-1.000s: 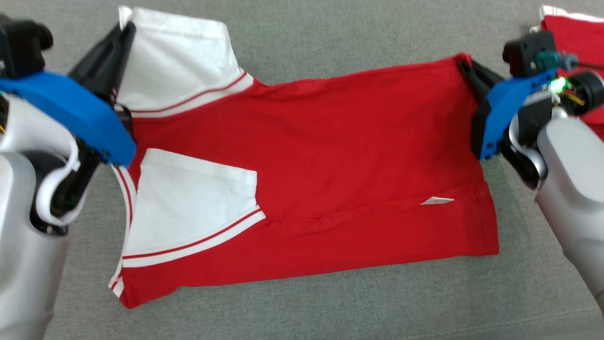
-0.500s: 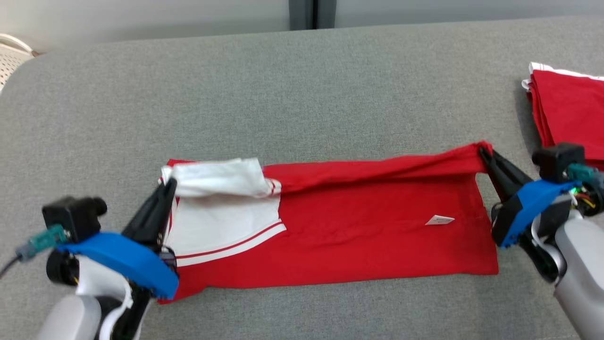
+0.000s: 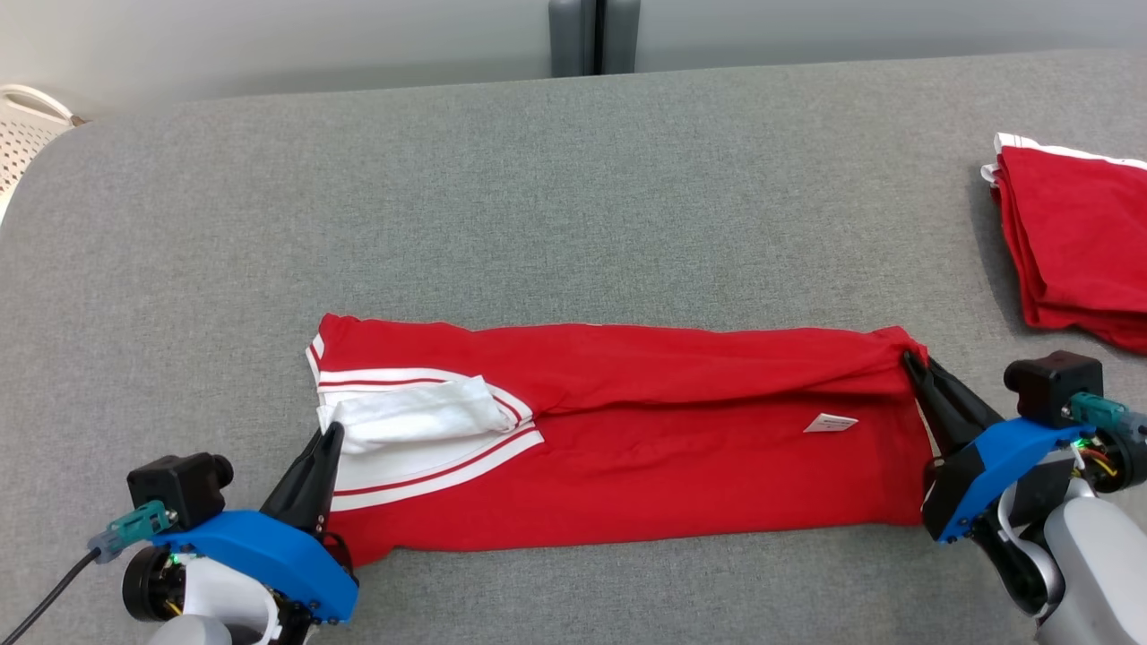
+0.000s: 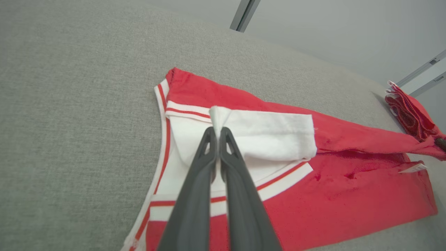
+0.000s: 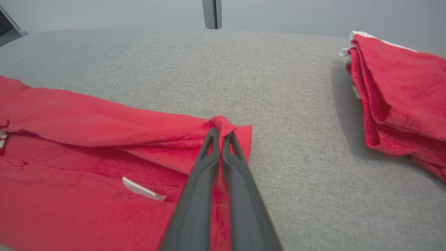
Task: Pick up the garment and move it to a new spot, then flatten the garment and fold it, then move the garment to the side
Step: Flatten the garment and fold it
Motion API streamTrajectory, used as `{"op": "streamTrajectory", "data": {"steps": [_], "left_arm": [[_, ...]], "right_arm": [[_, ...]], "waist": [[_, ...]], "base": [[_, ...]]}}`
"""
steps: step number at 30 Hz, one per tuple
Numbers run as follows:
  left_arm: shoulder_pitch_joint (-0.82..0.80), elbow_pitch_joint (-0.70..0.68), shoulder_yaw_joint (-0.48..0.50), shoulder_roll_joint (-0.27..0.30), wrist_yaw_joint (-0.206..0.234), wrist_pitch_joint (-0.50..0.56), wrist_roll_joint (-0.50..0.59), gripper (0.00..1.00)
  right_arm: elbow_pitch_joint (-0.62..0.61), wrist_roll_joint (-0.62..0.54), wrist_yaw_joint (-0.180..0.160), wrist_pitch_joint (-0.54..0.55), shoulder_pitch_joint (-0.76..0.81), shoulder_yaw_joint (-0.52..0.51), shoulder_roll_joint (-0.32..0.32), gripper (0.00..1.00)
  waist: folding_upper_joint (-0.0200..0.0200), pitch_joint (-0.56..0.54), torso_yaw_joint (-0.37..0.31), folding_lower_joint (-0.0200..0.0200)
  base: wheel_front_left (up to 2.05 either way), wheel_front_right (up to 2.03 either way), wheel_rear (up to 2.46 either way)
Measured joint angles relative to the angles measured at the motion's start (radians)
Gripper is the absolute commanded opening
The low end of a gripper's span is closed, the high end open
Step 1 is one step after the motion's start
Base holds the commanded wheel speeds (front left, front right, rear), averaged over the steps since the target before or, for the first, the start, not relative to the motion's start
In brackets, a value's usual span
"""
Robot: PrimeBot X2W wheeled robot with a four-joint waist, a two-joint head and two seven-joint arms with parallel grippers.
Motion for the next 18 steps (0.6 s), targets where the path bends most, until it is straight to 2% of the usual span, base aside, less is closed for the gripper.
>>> {"op": "streamTrajectory", "data": {"steps": [10, 11, 12, 13, 14, 18], "left_arm": [[0.043, 0.044, -0.001, -0.002, -0.005, -0.016, -0.012, 0.00], [0.047, 0.047, -0.001, -0.004, -0.004, -0.021, -0.012, 0.00], [0.048, 0.048, 0.000, -0.007, -0.002, -0.028, -0.012, 0.12], [0.049, 0.047, 0.002, -0.011, 0.002, -0.041, -0.012, 0.48], [0.052, 0.046, 0.007, -0.016, 0.007, -0.053, -0.012, 1.00], [0.081, 0.026, 0.028, -0.016, 0.026, -0.105, -0.007, 1.00]], "right_arm": [[-0.035, -0.043, 0.000, 0.026, 0.082, -0.057, 0.057, 0.00], [-0.035, -0.050, 0.000, 0.028, 0.090, -0.059, 0.060, 0.17], [-0.034, -0.058, 0.000, 0.027, 0.096, -0.062, 0.064, 0.34], [-0.034, -0.061, 0.000, 0.025, 0.102, -0.072, 0.071, 0.50], [-0.034, -0.062, 0.000, 0.018, 0.109, -0.081, 0.076, 0.98], [-0.035, -0.073, 0.000, -0.009, 0.153, -0.125, 0.092, 1.00]], "waist": [[0.0000, -0.021, -0.002, 0.0000], [0.0000, -0.024, -0.002, 0.0000], [0.0000, -0.027, -0.002, 0.0000], [0.0000, -0.030, -0.002, 0.0000], [0.0000, -0.034, -0.002, 0.0001], [0.0001, -0.052, 0.001, 0.0000]], "base": [[0.00, 0.00, 0.00], [0.00, 0.00, 0.00], [0.00, 0.00, 0.00], [0.00, 0.00, 0.00], [0.00, 0.00, 0.00], [0.00, 0.00, 0.00]]}}
